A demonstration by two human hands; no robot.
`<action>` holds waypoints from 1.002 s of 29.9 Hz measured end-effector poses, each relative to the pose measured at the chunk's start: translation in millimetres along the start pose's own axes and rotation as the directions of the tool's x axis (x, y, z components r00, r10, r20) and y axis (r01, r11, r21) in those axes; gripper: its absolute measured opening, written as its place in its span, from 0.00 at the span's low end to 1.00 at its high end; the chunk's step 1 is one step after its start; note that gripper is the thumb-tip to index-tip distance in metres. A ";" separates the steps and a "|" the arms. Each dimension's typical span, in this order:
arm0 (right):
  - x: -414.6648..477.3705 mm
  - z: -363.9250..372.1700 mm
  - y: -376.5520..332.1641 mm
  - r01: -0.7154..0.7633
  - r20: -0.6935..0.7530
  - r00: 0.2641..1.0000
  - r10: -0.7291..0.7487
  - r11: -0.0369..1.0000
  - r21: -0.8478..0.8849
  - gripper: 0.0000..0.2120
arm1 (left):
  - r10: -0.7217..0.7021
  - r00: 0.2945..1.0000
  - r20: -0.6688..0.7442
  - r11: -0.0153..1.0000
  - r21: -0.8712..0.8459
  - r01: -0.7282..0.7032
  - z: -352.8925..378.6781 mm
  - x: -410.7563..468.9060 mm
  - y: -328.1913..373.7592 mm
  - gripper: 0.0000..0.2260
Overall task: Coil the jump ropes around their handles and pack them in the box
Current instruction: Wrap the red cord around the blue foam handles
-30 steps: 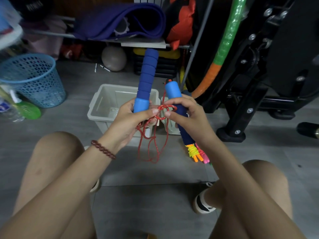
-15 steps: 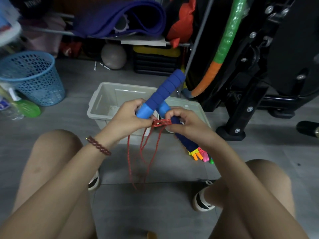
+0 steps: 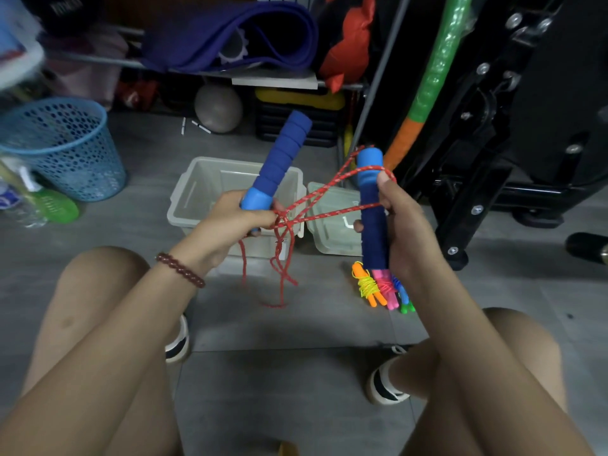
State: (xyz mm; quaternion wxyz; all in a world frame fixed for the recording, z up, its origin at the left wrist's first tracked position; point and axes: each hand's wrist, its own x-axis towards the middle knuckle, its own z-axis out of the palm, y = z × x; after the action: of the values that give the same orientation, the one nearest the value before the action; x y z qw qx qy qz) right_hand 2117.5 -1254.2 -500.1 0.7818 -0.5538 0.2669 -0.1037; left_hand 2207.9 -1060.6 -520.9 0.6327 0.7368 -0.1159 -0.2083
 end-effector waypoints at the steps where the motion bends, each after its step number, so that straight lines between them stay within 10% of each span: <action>1: 0.2 -0.2 1.7 -0.010 -0.052 0.999 0.011 1.000 0.023 0.14 | -0.029 0.999 0.018 0.999 -0.042 0.030 0.1 -1.0 -0.1 0.10; 10: 14.9 -10.5 9.7 -0.065 -0.312 0.944 0.110 0.986 0.152 0.19 | -0.070 0.905 0.419 0.984 -0.122 0.133 -5.6 -12.6 -4.7 0.11; 13: 18.5 -14.7 7.0 -0.131 -0.275 0.955 0.110 0.990 -0.058 0.12 | -0.018 0.880 0.475 0.960 -0.238 0.148 -6.3 -18.9 -4.9 0.10; 19: 26.6 -34.2 23.5 0.035 -0.048 0.988 -0.148 0.512 -0.858 0.15 | -0.060 0.952 0.301 0.972 -0.200 0.124 7.0 -26.8 -2.9 0.07; 24: 26.1 -30.9 34.7 0.224 0.180 0.973 -0.146 0.394 -0.892 0.16 | -0.039 0.979 0.201 0.986 -0.150 0.070 19.7 -27.1 -6.0 0.08; 28: 3.7 -14.7 30.8 0.523 0.562 0.812 -0.154 0.617 -0.587 0.19 | -0.042 0.981 0.188 0.986 -0.151 0.071 30.2 -25.1 -8.7 0.06; 30: -1.1 -6.8 34.7 0.656 0.638 0.731 -0.243 0.508 -0.558 0.14 | -0.034 0.983 0.181 0.986 -0.155 0.062 32.2 -23.7 -10.2 0.06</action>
State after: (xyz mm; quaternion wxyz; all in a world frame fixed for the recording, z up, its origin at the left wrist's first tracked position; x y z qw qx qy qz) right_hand 2108.3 -1246.6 -533.4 0.4585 -0.8838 -0.0786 -0.0491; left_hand 2171.3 -1077.0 -530.8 0.6717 0.6647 -0.1369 -0.2970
